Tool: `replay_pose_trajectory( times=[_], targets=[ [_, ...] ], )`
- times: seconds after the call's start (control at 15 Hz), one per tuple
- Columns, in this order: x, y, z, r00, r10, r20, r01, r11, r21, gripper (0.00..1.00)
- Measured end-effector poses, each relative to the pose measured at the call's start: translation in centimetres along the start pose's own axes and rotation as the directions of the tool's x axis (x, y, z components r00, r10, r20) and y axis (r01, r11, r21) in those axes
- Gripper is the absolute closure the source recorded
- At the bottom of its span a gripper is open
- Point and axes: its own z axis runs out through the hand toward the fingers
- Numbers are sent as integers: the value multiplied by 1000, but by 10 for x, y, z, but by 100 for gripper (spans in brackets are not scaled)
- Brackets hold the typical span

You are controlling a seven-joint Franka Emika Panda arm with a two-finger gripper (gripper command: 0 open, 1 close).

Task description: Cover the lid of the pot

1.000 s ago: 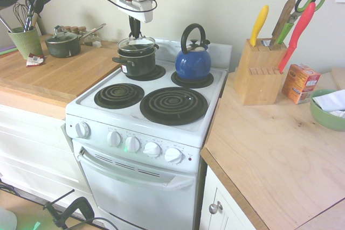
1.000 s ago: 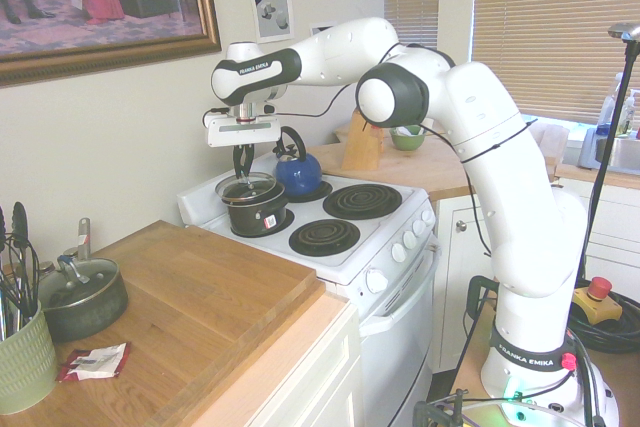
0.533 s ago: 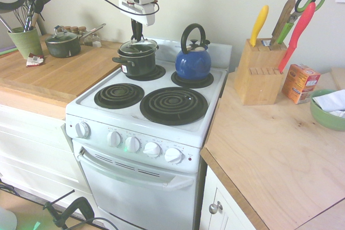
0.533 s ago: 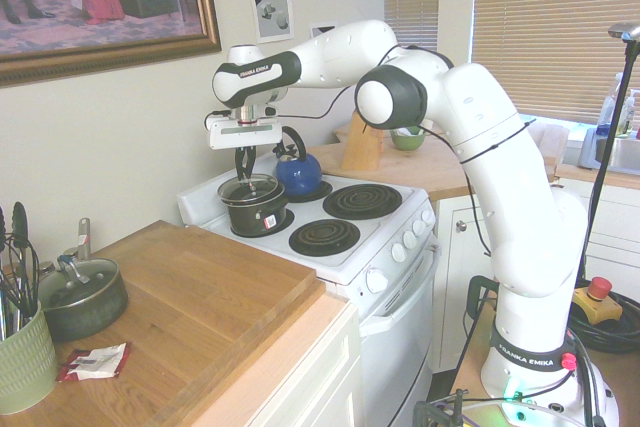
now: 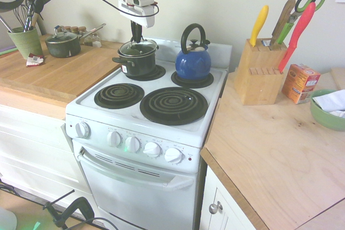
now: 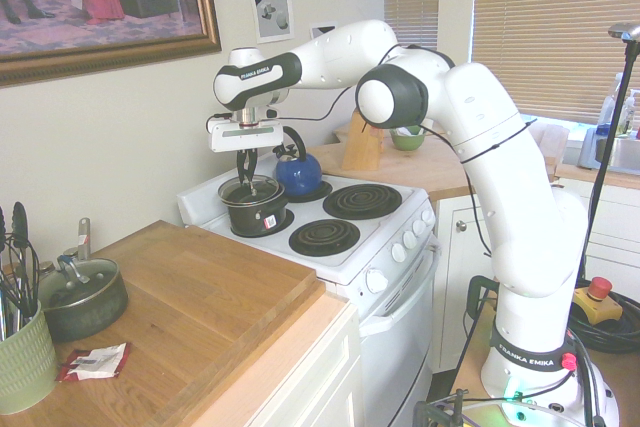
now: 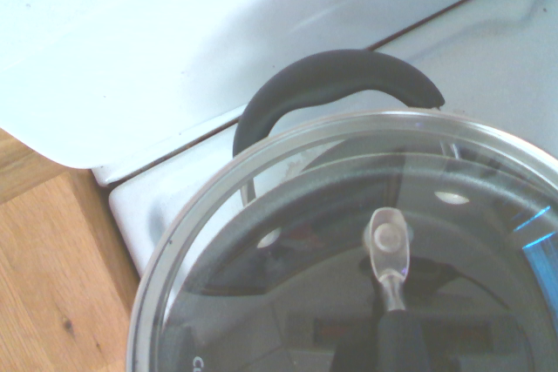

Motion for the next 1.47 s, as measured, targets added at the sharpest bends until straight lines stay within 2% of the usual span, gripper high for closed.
replay_pose_trajectory(
  times=[0.67,0.93,1.4,1.47],
  targets=[
    [-4,0,-15,1000,-6,-10,6,1000,13,100],
    [-3,5,3,1000,-2,2,2,1000,-15,100],
    [-6,4,7,1000,-6,0,6,1000,-17,100],
    [-5,4,8,1000,-7,-1,7,1000,-16,0]
  ],
)
